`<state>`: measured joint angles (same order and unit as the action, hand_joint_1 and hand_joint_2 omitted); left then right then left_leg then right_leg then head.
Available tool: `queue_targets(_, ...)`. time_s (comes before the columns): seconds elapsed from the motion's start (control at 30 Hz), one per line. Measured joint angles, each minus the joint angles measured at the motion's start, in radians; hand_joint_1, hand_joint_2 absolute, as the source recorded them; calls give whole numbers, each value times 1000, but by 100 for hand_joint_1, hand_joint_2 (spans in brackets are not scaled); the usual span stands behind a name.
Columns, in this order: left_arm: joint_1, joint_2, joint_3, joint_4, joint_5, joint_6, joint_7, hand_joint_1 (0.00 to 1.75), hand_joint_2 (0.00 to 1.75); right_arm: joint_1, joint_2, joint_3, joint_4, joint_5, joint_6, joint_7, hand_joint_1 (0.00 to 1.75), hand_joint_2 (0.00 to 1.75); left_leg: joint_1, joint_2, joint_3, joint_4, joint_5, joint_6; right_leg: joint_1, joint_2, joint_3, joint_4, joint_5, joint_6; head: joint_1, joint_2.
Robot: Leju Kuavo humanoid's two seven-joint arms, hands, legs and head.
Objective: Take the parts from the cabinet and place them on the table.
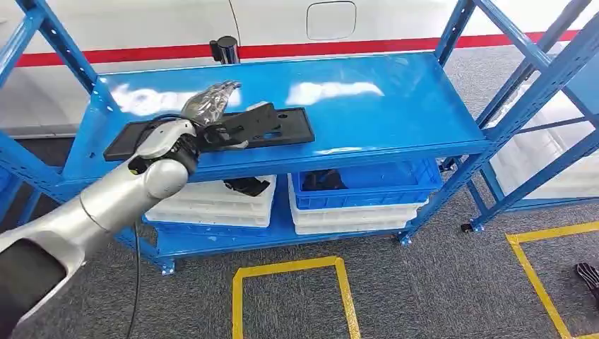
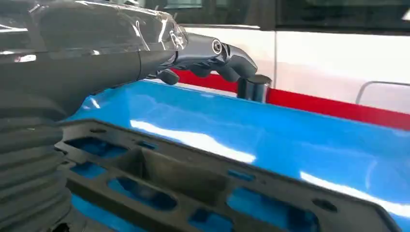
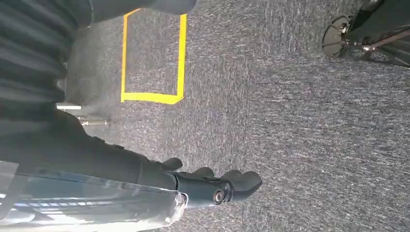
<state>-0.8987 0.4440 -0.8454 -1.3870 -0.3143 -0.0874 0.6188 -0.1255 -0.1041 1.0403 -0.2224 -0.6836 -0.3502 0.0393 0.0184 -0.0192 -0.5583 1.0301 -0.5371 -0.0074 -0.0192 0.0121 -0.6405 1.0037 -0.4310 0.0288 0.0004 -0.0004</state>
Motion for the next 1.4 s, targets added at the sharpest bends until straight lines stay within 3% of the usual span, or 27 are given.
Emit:
queue_targets(0.3, -28, -13, -72, 19, 0, -32, 2, 0, 175, 1, -1, 0, 0, -2, 3, 1, 0, 175, 1, 1, 0, 0, 0, 0, 0, 0, 0, 1, -1, 1, 0, 0)
queue_targets(0.4, -40, -13, -91, 27, 8, -82, 4, 0, 175, 1, -1, 0, 0, -3, 3, 1, 0, 175, 1, 1, 0, 0, 0, 0, 0, 0, 0, 1, -1, 1, 0, 0)
queue_targets(0.43, -44, -13, -97, 30, 8, -93, 4, 0, 0, 1, 0, 0, 0, -5, 3, 1, 0, 175, 1, 1, 0, 0, 0, 0, 0, 0, 0, 1, -1, 1, 0, 0)
queue_targets(0.53, -57, -13, -115, 39, 4, -128, 4, 0, 0, 1, 0, 0, 0, -6, 3, 1, 0, 175, 1, 2, 0, 0, 0, 0, 0, 0, 0, 1, -1, 1, 0, 0)
queue_targets(0.57, -59, -13, -120, 45, -4, -143, 4, 0, 175, 1, 0, 0, 0, -7, 3, 1, 0, 175, 1, 2, 0, 0, 0, 0, 0, 0, 0, 1, -1, 1, 0, 0)
queue_targets(0.77, -61, -31, -122, 100, -100, -226, 4, 0, 175, 1, 0, 0, 0, -7, 2, 3, 0, 175, 1, 3, 0, 0, 0, 0, 0, 0, 0, 1, -1, 1, 0, 0)
queue_targets(0.93, -39, -68, -63, 137, -290, -357, 5, 0, 175, 1, 0, 0, 0, -7, -2, 8, 0, 175, 1, 3, 0, 0, 0, 0, 0, 0, 0, 1, -1, 1, 0, 0)
queue_targets(1.07, -37, -71, -58, 138, -299, -363, 5, 0, 175, 1, 0, 0, 0, -7, -2, 8, 0, 175, 1, 3, 0, 0, 0, 0, 0, 0, 0, 1, -1, 1, 0, 0)
queue_targets(1.17, -10, -112, 26, 153, -409, -428, 5, 0, 175, 1, 0, 0, 0, -7, -3, 9, 0, 175, 1, 3, 0, 0, 0, 0, 0, 0, 0, 1, -1, 1, 0, 0)
queue_targets(1.4, 9, -157, 121, 172, -447, -456, 5, 0, 175, 1, 0, 0, 0, -7, -3, 9, 0, 175, 1, 5, 0, 0, 0, 0, 0, 0, 0, 1, -1, 1, 0, 0)
